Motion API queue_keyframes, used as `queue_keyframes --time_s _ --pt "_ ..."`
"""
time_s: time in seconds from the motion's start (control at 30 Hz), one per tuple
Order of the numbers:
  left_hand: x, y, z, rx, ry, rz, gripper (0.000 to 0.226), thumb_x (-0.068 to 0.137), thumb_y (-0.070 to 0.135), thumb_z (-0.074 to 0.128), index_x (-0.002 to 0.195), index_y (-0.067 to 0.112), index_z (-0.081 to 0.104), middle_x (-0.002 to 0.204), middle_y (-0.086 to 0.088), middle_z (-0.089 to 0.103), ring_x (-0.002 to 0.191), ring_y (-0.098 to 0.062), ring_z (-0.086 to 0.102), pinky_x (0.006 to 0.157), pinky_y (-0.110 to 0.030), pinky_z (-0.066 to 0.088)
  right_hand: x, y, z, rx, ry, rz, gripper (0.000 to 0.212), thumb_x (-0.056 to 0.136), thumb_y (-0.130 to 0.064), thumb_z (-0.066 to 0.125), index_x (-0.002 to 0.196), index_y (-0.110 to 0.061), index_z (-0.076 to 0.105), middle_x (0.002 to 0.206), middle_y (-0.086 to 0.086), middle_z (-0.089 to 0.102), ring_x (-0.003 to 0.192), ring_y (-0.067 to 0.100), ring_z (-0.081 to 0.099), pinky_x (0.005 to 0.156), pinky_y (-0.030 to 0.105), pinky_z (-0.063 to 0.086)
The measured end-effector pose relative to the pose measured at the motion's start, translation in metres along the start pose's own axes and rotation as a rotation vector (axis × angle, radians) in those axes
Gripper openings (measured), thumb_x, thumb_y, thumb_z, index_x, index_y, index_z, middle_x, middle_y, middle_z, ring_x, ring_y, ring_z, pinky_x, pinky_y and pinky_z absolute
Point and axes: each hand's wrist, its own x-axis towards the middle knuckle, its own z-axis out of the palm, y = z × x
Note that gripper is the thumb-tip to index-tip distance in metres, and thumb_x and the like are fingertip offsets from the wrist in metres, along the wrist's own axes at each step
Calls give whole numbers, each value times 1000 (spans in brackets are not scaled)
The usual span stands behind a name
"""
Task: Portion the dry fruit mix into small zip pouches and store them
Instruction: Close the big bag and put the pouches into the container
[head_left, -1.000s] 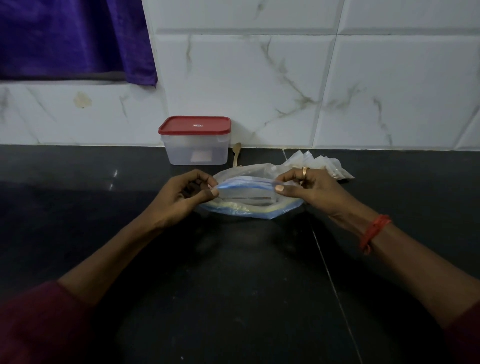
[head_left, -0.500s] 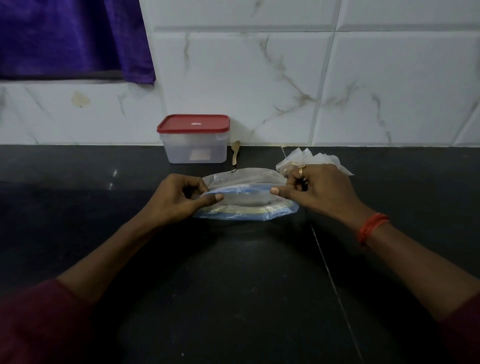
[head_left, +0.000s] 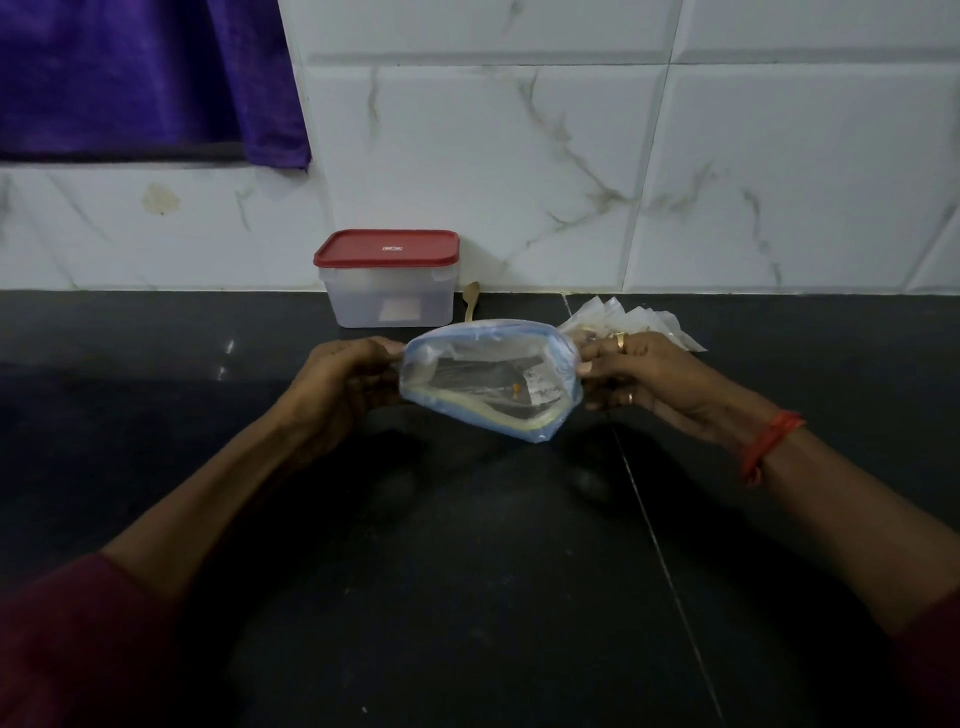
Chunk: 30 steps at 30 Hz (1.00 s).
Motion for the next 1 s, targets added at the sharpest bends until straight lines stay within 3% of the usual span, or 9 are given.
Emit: queue_keyframes --time_s 0.07,0.2,0.27,0.37,0.5,0.63,0.8,1.0 --pt "1 1 -3 -46 -29 -6 14 83 11 63 94 4 67 95 -7 75 91 -20 72 73 -25 59 -1 3 -3 73 -39 -19 12 86 0 64 95 -5 72 96 14 70 84 18 67 75 27 60" --pt "-1 0 -2 -33 -43 18 21 72 15 73 91 6 70 99 -9 73 90 -21 72 73 -28 61 -2 3 0 -47 21 -120 26 72 -23 76 95 -10 75 97 16 74 87 17 68 80 30 59" --pt "-2 -2 2 21 -25 45 27 69 22 76 90 6 70 88 -9 71 79 -17 71 71 -27 61 -2 0 4 -45 82 -135 33 71 -28 75 98 -10 72 93 16 74 81 16 66 74 27 58" --pt "-3 -2 9 126 15 81 28 75 22 71 93 2 67 73 -2 70 67 -11 67 66 -23 59 0 -4 6 -35 141 -131 27 71 -30 76 93 -14 71 74 3 67 60 7 55 57 20 52" --pt "-2 -2 12 224 9 91 39 81 29 66 103 -3 63 77 -6 73 69 -15 69 60 -24 57 1 -6 8 -104 128 -85 11 88 -14 72 98 -8 71 67 2 62 48 3 46 50 20 47" --pt "-2 -1 13 269 14 75 39 88 31 60 108 -2 59 89 -12 76 78 -24 74 58 -26 59 0 -6 14 -223 86 -40 12 97 -13 61 104 -5 67 73 2 65 54 6 54 53 24 51" --pt "-3 0 12 265 -8 36 39 88 32 60 109 -1 60 91 -16 76 82 -27 75 59 -28 60 1 -6 16 -139 104 15 16 101 -11 54 104 1 63 82 11 65 64 12 63 57 26 57" --pt "-4 -1 10 65 17 -30 29 84 23 68 103 1 68 88 -11 73 78 -20 69 66 -26 60 0 -3 10 59 235 -37 11 89 -20 72 96 -11 72 76 2 70 66 9 62 62 23 58"
